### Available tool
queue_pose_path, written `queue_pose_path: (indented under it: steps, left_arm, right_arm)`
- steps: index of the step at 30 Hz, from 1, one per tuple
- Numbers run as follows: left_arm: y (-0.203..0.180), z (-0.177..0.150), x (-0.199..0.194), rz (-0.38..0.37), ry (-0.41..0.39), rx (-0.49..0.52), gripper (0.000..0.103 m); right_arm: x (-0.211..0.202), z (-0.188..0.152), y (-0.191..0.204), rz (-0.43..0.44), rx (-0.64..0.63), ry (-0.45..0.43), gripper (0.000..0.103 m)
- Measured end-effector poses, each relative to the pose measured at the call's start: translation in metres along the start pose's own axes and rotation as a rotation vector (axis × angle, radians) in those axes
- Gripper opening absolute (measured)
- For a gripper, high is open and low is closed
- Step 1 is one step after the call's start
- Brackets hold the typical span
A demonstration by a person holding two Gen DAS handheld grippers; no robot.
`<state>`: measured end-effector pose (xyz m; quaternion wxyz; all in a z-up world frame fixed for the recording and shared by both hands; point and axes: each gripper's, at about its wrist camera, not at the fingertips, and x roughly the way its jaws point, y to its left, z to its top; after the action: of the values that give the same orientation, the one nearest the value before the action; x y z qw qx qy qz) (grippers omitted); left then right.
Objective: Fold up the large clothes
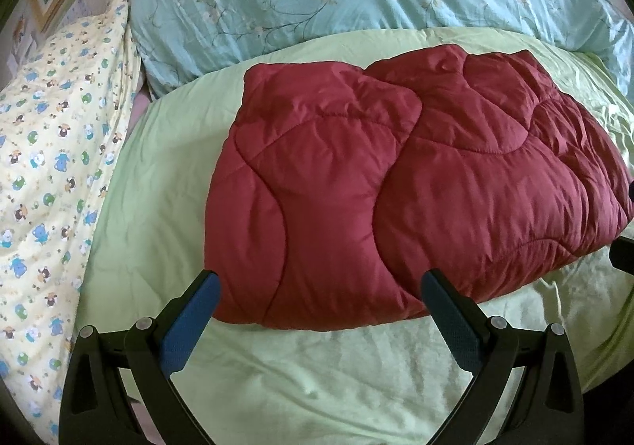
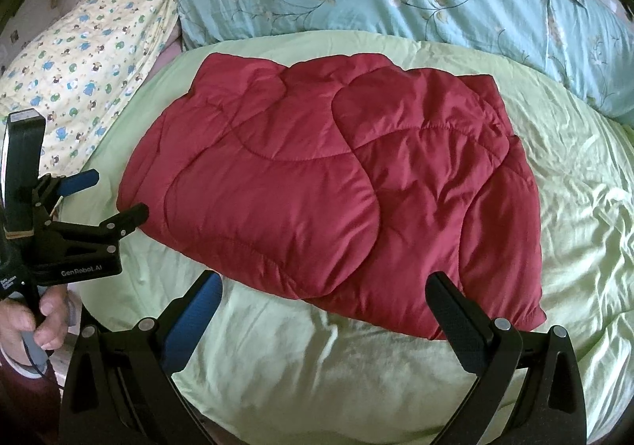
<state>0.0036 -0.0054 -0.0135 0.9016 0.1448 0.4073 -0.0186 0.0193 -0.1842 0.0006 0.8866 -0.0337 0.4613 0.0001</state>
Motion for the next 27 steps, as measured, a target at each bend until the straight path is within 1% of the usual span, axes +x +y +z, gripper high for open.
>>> queue_pose_path:
  steps: [27]
  left_arm:
    - [-0.0021,0.0001,-0.0050,-0.006,-0.011,-0.003,0.103]
  right_arm:
    - [0.0061,-0.0035,-0.0033,-0.005,0.002,0.019,0.103]
